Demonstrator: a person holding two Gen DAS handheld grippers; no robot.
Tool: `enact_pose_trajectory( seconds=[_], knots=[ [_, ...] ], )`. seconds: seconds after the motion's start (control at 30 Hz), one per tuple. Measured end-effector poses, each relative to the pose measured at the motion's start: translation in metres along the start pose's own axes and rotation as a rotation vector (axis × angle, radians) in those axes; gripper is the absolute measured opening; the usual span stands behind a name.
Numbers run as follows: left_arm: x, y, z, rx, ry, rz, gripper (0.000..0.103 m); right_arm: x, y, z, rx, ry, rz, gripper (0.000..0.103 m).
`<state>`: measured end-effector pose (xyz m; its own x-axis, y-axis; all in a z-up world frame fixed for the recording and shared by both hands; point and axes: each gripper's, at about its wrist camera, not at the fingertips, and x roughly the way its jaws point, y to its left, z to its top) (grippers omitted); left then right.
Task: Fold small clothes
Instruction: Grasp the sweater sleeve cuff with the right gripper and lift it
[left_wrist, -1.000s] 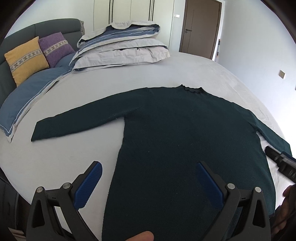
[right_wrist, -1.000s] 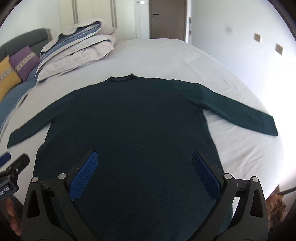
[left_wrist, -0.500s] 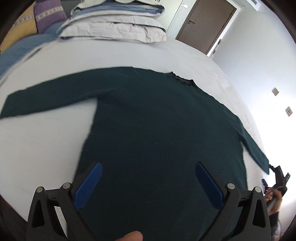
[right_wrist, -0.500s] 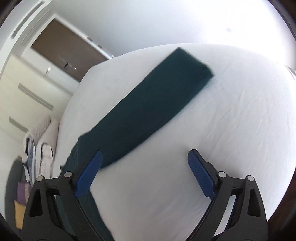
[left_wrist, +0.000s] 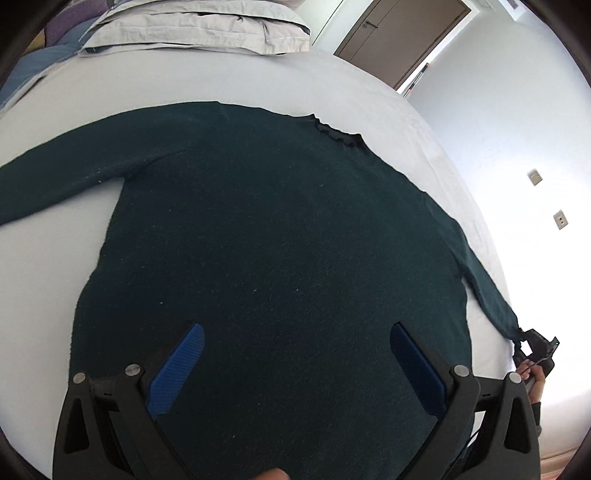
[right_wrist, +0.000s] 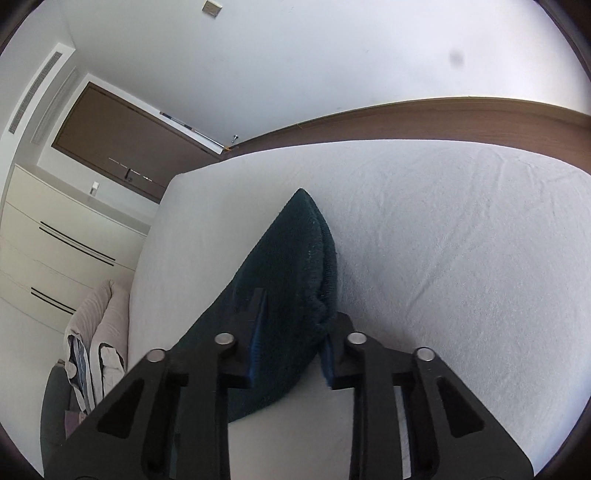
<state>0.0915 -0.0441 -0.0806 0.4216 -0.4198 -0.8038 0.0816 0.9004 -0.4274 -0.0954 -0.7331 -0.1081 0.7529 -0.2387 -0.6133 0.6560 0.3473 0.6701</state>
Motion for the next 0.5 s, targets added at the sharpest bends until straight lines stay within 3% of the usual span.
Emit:
enact_pose_trajectory(
  seconds=[0.13,0.27,0.37,0.5],
  knots=[
    [0.0,0.011,0.004,-0.025,-0.012,-0.013,0.103,0.005,0.031,0.0,-0.097,-0.005,-0.017,0.008],
    [-0.007,0.022,0.009,-0.035,-0.033,-0.03,0.103,0.015,0.113,-0.027,-0.284,0.02,0.022,0.007],
    [-0.011,0.033,0.015,-0.06,-0.062,-0.045,0.103,0.032,0.195,-0.07,-0.493,0.07,0.075,0.007],
    [-0.016,0.049,0.025,-0.109,-0.105,-0.049,0.103,0.059,0.304,-0.173,-0.732,0.169,0.172,0.007]
  ],
)
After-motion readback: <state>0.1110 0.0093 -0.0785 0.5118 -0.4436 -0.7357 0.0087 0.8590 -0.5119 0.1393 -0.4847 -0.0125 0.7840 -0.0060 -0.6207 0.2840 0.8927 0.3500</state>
